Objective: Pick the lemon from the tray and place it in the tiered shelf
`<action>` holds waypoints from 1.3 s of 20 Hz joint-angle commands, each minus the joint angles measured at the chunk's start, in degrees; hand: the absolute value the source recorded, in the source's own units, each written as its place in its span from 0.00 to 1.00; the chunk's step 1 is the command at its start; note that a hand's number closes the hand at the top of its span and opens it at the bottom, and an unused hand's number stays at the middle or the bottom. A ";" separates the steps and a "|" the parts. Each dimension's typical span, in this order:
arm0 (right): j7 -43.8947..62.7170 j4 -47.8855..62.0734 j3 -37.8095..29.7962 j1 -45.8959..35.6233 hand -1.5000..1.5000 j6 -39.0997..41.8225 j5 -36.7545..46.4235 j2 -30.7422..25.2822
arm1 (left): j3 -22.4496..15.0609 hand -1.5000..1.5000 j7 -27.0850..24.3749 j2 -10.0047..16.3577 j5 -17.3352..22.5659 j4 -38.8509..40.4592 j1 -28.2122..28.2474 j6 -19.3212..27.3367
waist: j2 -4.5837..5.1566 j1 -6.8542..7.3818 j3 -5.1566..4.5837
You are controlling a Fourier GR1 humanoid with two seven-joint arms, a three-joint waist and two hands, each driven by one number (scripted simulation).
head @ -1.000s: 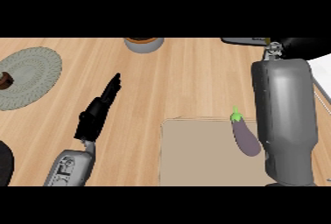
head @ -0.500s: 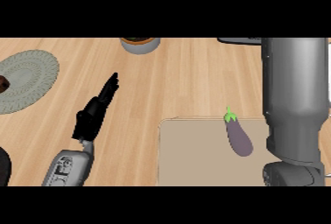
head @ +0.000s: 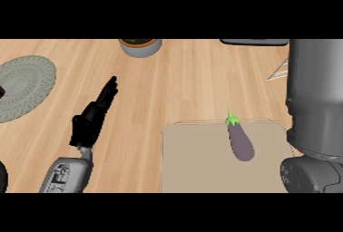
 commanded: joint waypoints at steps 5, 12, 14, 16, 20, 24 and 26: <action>10.72 5.76 -3.09 -3.12 1.00 2.15 4.31 -2.73 | 0.37 0.50 -3.19 0.16 -0.56 2.46 1.74 0.28 | -0.01 -0.60 -0.01; 8.07 9.28 -5.44 -0.26 1.00 -0.55 5.17 -6.95 | -0.65 0.50 0.33 -0.26 0.17 -2.53 3.38 -0.49 | -0.15 -0.46 0.06; 6.21 9.22 -5.53 0.72 1.00 -1.07 5.38 -8.65 | -0.34 0.50 -0.68 -1.69 -1.58 0.14 1.15 2.57 | -0.15 -1.18 0.06; 1.94 12.15 -5.26 1.37 1.00 -1.15 4.69 -10.97 | 0.49 0.50 4.26 0.42 -0.10 -2.49 -1.85 -0.07 | -0.27 -1.26 0.08; 1.68 12.92 -5.75 3.61 1.00 -7.50 1.91 -12.09 | 0.82 0.50 -0.67 0.03 0.20 0.26 1.22 -0.16 | -0.16 -1.19 0.07; 0.05 6.47 -6.12 3.85 1.00 -17.86 -1.21 -11.59 | 0.19 0.50 -0.32 0.39 0.19 -1.28 1.79 -0.94 | -0.30 -0.75 0.20; -1.47 5.80 -7.42 6.23 1.00 -21.32 -3.71 -12.30 | 1.52 0.50 -0.41 0.65 0.87 0.06 0.87 -0.79 | -0.14 -1.37 0.16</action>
